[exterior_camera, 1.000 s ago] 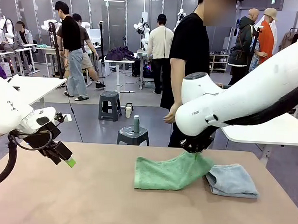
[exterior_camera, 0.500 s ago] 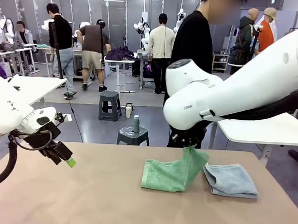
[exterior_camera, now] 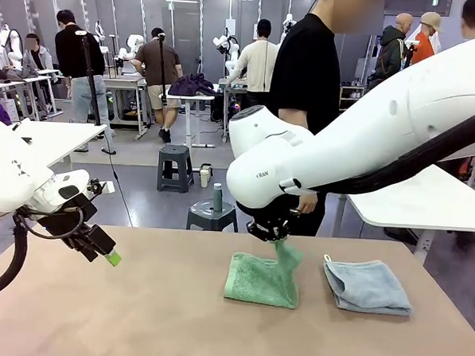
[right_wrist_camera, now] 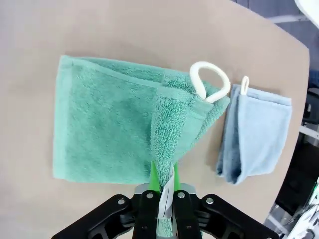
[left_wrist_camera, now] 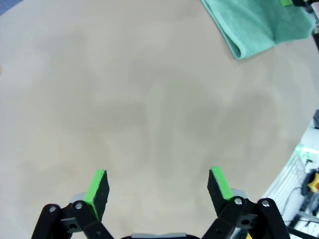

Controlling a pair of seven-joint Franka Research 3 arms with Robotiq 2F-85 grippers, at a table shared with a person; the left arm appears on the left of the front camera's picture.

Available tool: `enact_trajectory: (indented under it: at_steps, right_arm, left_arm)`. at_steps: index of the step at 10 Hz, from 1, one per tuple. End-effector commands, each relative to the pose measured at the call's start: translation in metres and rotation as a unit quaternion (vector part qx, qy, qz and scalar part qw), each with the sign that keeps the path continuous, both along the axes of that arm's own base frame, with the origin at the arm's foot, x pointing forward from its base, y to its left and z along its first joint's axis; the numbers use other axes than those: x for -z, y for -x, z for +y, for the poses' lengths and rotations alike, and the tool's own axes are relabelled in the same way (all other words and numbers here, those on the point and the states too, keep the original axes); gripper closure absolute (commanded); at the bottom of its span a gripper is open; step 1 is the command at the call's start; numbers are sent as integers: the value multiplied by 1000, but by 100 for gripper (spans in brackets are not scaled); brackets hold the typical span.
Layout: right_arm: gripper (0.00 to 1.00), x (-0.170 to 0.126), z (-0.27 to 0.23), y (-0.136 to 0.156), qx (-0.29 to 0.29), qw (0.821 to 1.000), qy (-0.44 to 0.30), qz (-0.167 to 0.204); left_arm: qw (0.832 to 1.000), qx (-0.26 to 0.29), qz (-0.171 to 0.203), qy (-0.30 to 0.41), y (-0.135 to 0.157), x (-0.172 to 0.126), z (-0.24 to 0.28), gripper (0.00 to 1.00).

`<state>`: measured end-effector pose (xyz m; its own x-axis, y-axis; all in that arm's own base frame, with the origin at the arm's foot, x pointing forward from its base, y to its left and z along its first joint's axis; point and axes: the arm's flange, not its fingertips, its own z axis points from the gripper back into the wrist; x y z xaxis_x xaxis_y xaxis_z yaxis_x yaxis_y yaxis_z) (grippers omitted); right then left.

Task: Fold the towels and place them in the basket.
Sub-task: When a person lays out a Towel with hook on the table, fold it in half twice.

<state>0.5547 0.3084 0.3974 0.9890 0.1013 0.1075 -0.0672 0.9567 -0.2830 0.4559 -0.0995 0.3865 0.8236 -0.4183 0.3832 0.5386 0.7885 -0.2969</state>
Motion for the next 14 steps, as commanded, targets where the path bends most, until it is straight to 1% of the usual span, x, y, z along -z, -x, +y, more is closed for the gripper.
enact_trajectory:
  at_steps: [1,3,5,8,9,10,11,12,13,14]
  right_arm:
    - [100,2,19,-13,47,999,-27,-1]
    - [100,17,33,-19,49,998,-43,20]
    - [100,30,42,-21,43,998,-31,36]
    - [100,37,48,-21,37,998,-26,35]
    - [72,37,48,-21,36,998,-32,33]
    - [60,36,48,-20,38,998,-37,32]
    - [40,35,48,-19,38,998,-42,33]
    - [28,35,48,-17,35,998,-44,35]
    - [8,35,49,-15,34,998,-46,34]
    - [0,34,48,-14,34,998,-50,34]
  left_arm:
    - [1000,0,8,-2,-2,-3,0,0]
    - [1000,0,8,-2,-2,-3,0,0]
    - [1000,0,8,-2,-2,-3,0,0]
    - [1000,0,8,-2,-2,-3,0,0]
    - [1000,0,8,-2,-2,-3,0,0]
    - [1000,0,8,-2,-2,-3,0,0]
    - [1000,0,8,-2,-2,-3,0,0]
    - [1000,0,8,-2,-2,-3,0,0]
    - [1000,0,8,-2,-2,-3,0,0]
    - [1000,0,8,-2,-2,-3,0,0]
